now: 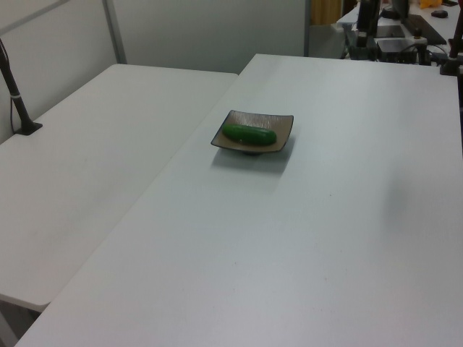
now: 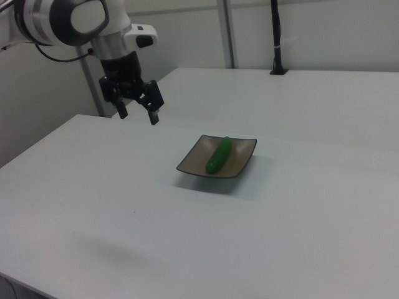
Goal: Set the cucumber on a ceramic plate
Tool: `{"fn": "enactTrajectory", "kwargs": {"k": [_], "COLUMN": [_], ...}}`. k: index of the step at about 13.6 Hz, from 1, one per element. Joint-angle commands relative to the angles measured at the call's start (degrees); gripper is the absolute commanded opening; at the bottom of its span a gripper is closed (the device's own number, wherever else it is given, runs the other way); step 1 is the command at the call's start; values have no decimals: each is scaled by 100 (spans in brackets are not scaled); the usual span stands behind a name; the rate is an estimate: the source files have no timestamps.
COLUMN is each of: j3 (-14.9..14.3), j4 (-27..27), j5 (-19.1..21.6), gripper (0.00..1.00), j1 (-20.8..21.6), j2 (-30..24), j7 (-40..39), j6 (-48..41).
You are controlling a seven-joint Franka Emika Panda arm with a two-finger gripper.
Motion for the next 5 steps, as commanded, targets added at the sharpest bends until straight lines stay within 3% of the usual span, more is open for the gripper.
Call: {"fn": "enactTrajectory", "kwargs": {"k": [1,5], "j3": [-105,-79], "j4": [-114,-114], "j5": [182,182], "gripper": [100,100], "j1": [68,59], "j2": [46,72], "j7": [-124,-124], "j6": [460,451]}}
